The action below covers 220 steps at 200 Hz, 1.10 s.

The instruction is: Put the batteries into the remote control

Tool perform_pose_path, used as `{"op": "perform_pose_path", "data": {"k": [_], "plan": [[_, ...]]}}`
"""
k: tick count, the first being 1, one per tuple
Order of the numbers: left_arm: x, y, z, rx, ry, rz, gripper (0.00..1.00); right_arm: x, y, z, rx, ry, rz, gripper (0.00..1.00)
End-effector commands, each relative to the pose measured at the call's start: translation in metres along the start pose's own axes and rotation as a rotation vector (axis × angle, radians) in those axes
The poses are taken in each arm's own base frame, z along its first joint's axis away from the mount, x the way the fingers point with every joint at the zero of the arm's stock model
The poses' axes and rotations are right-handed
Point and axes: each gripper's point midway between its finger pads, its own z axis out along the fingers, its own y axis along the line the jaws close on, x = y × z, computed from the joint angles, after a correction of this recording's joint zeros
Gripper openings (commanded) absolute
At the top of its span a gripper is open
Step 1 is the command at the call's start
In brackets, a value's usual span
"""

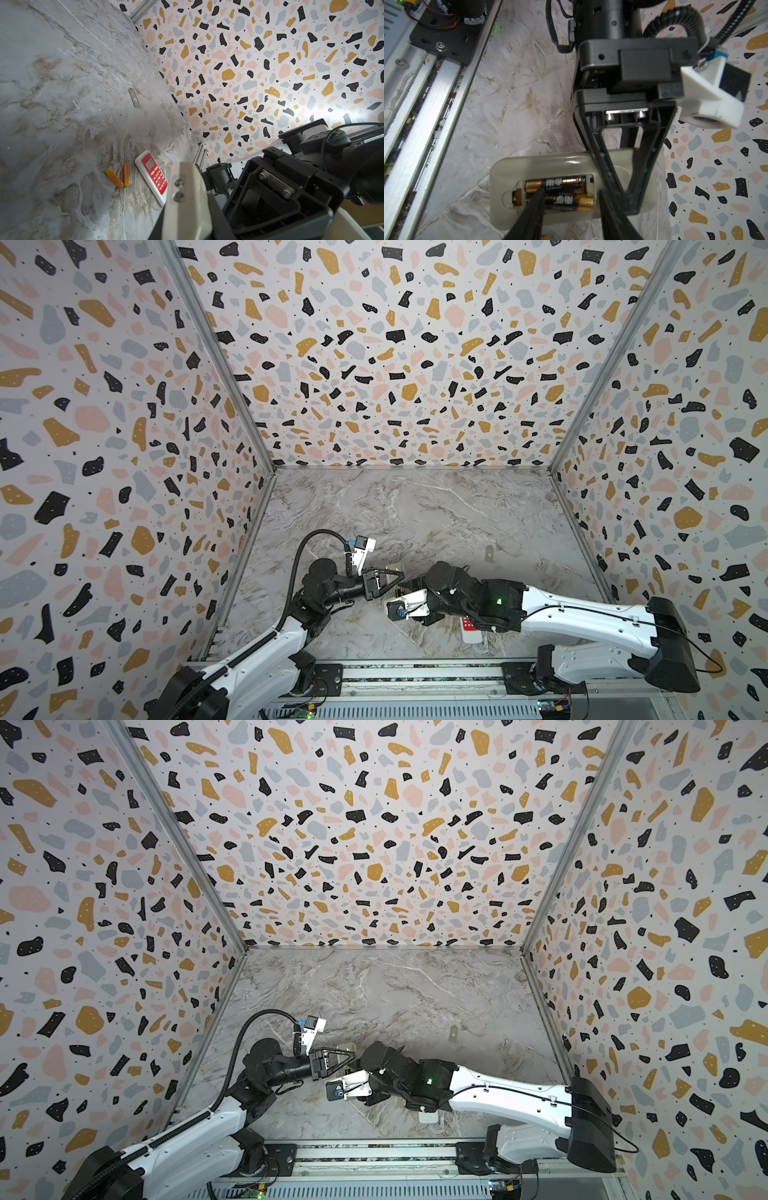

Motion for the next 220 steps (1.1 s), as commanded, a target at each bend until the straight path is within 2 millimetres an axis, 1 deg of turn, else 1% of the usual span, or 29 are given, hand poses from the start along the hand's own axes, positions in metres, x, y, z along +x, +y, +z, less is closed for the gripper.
{"op": "perform_pose_path", "data": {"k": [1, 20, 64, 119, 144, 160, 220], "plan": [[-0.01, -0.022, 0.001, 0.064, -0.014, 0.061, 0.0, -0.003, -0.006, -0.006, 0.023, -0.003, 0.001, 0.47], [-0.01, -0.022, 0.001, 0.064, -0.014, 0.06, 0.0, -0.004, -0.007, -0.007, 0.029, -0.005, -0.001, 0.5], [-0.01, -0.02, 0.002, 0.057, -0.013, 0.059, 0.0, -0.004, -0.006, -0.008, 0.023, -0.004, 0.005, 0.52], [-0.008, -0.015, 0.003, 0.035, -0.006, 0.061, 0.0, -0.02, -0.019, -0.024, 0.074, -0.077, 0.019, 0.53], [-0.008, -0.014, 0.003, 0.032, -0.006, 0.059, 0.0, -0.022, -0.024, -0.031, 0.095, -0.093, 0.021, 0.5], [-0.008, -0.014, 0.003, 0.032, -0.006, 0.059, 0.0, -0.021, -0.023, -0.031, 0.098, -0.087, 0.021, 0.45], [-0.008, -0.013, 0.003, 0.029, -0.007, 0.06, 0.0, -0.011, -0.014, -0.017, 0.058, -0.038, 0.018, 0.29]]}}
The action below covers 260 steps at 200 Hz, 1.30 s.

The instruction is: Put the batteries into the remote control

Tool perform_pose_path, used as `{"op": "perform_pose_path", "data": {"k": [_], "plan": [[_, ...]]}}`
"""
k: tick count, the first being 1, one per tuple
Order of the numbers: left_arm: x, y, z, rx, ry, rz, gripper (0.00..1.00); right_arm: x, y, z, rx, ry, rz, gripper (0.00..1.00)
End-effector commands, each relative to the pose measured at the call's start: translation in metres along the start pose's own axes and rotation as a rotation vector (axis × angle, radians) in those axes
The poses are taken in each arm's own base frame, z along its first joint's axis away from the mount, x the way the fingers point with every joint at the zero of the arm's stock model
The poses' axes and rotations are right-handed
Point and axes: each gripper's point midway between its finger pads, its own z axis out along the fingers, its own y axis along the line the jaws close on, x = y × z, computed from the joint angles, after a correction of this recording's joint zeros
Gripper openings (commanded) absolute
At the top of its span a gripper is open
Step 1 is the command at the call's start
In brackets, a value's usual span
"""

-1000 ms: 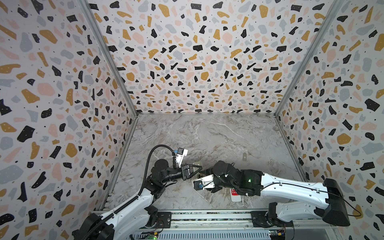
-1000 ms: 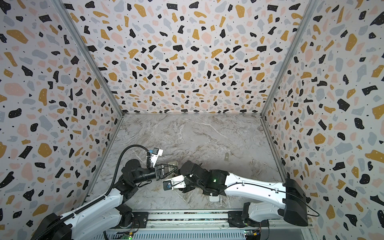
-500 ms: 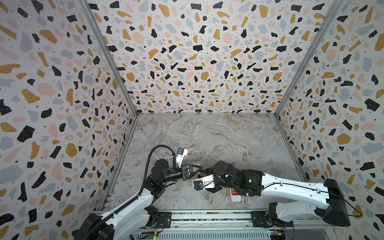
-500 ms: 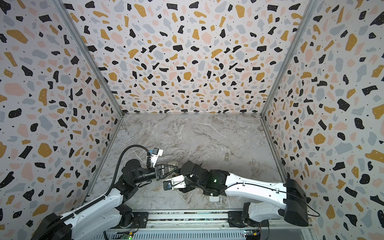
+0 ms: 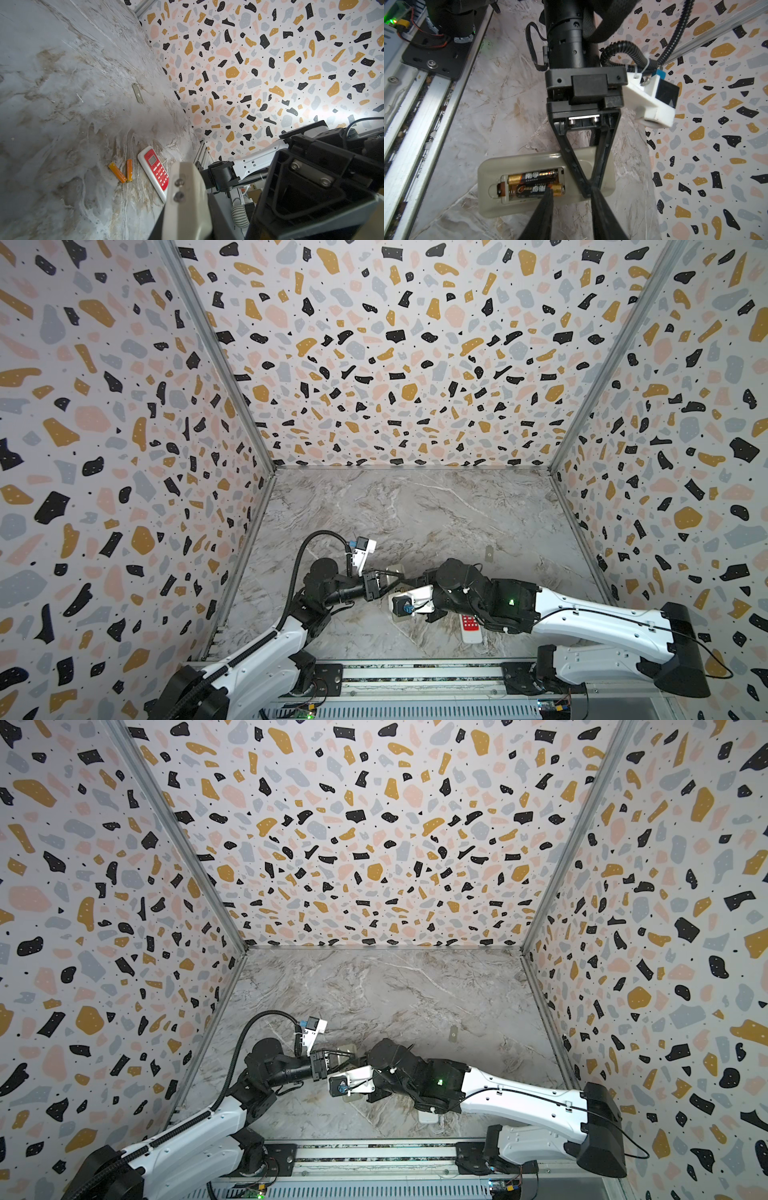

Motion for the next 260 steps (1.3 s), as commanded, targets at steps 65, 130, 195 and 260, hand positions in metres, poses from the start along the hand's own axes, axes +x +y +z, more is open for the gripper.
{"op": "perform_pose_path", "data": {"k": [65, 130, 195, 260], "plan": [[-0.012, -0.019, 0.002, 0.047, -0.023, 0.069, 0.0, 0.007, 0.005, 0.008, -0.021, 0.032, 0.006, 0.24], [-0.013, -0.02, 0.001, 0.048, -0.024, 0.072, 0.0, 0.017, 0.007, 0.017, -0.036, 0.07, 0.018, 0.23], [-0.013, -0.02, 0.001, 0.049, -0.025, 0.073, 0.0, 0.025, 0.009, 0.023, -0.047, 0.097, 0.025, 0.21], [-0.013, -0.02, 0.001, 0.045, -0.026, 0.077, 0.0, 0.037, 0.018, 0.03, -0.106, 0.146, 0.045, 0.19]]}}
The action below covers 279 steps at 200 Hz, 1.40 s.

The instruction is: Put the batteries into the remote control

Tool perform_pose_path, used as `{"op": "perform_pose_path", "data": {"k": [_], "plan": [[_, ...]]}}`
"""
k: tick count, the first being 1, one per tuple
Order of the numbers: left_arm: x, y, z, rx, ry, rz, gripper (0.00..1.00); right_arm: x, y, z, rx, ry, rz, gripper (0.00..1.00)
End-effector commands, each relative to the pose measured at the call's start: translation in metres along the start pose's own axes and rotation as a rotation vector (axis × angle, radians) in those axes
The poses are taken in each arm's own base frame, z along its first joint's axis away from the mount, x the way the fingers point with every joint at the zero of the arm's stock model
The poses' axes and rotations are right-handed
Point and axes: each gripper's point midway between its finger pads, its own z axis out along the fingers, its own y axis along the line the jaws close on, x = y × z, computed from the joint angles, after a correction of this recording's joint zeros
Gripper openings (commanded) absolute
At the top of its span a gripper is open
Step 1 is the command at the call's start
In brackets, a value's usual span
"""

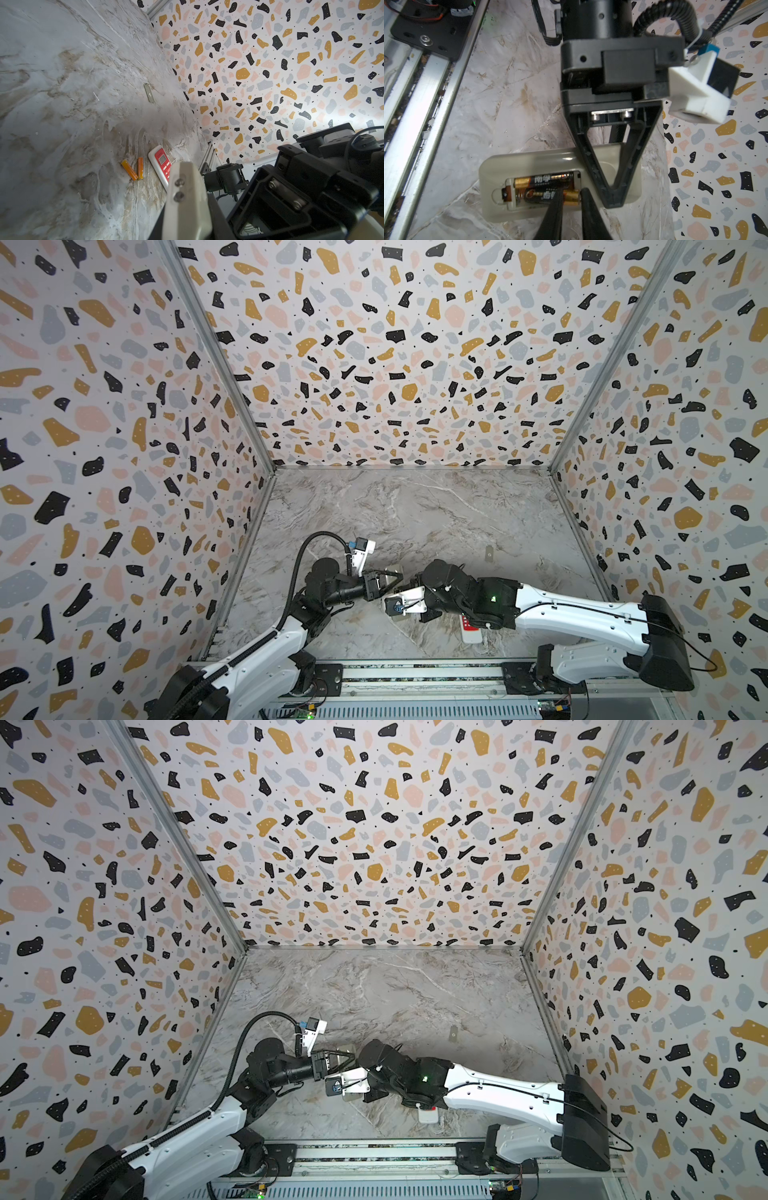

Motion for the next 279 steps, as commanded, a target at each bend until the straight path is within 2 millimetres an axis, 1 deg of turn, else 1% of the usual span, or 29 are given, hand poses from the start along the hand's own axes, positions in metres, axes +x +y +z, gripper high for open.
{"op": "perform_pose_path", "data": {"k": [1, 51, 101, 279], "plan": [[-0.013, -0.033, -0.001, 0.103, -0.019, 0.096, 0.0, 0.013, 0.004, 0.003, -0.042, 0.061, 0.031, 0.19], [-0.014, -0.034, -0.002, 0.1, -0.023, 0.104, 0.0, 0.018, 0.01, 0.01, -0.08, 0.079, 0.037, 0.17], [-0.014, -0.035, -0.002, 0.103, -0.026, 0.108, 0.0, 0.019, 0.013, 0.014, -0.099, 0.078, 0.039, 0.16], [-0.016, -0.036, -0.003, 0.101, -0.042, 0.118, 0.0, 0.024, 0.038, 0.033, -0.222, 0.1, 0.041, 0.12]]}}
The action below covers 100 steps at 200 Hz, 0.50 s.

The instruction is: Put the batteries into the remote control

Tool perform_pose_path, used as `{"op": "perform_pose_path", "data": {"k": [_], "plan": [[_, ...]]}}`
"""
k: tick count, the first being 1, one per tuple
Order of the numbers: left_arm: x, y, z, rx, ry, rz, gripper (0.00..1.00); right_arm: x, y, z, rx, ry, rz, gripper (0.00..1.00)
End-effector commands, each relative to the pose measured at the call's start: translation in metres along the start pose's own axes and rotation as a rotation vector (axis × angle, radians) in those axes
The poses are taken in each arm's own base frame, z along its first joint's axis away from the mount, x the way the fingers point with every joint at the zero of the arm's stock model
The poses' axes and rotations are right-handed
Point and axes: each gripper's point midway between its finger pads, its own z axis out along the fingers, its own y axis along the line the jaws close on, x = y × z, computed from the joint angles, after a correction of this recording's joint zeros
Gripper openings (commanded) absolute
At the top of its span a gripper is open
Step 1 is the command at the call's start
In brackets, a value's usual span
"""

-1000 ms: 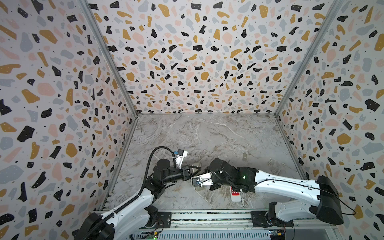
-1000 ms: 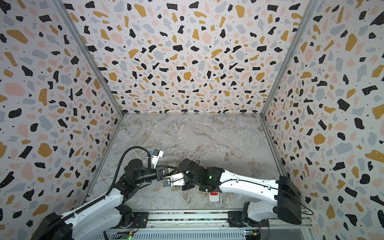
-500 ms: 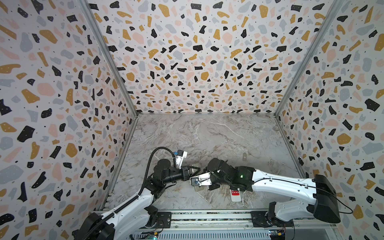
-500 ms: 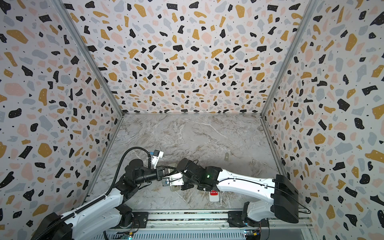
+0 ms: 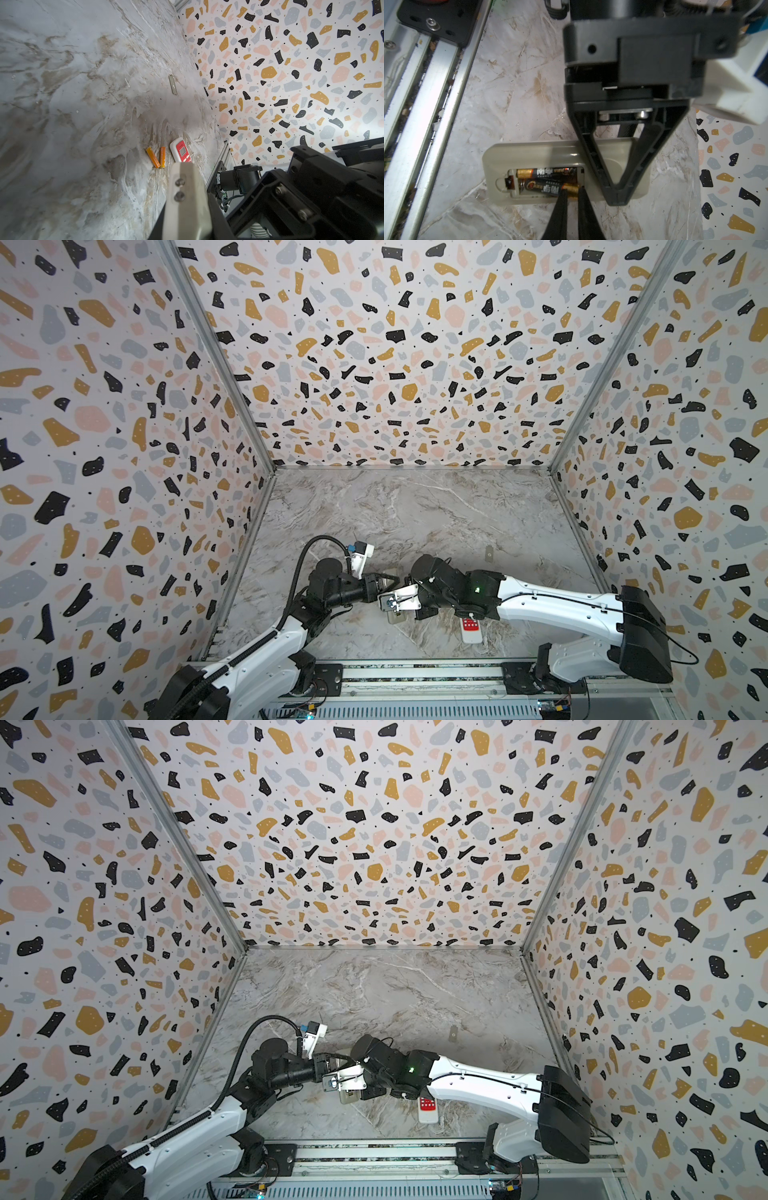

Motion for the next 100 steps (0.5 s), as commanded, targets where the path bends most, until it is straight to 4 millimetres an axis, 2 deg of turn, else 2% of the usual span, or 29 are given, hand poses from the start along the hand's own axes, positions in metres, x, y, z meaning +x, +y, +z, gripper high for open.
{"op": "perform_pose_path", "data": {"k": [1, 100], "plan": [[-0.0227, -0.0631, -0.0089, 0.213, -0.062, 0.161, 0.0, 0.0143, 0.0193, 0.0112, -0.091, 0.056, 0.016, 0.12], [-0.025, -0.067, -0.0107, 0.223, -0.073, 0.164, 0.0, 0.0175, 0.027, 0.0171, -0.122, 0.073, 0.012, 0.12]]}}
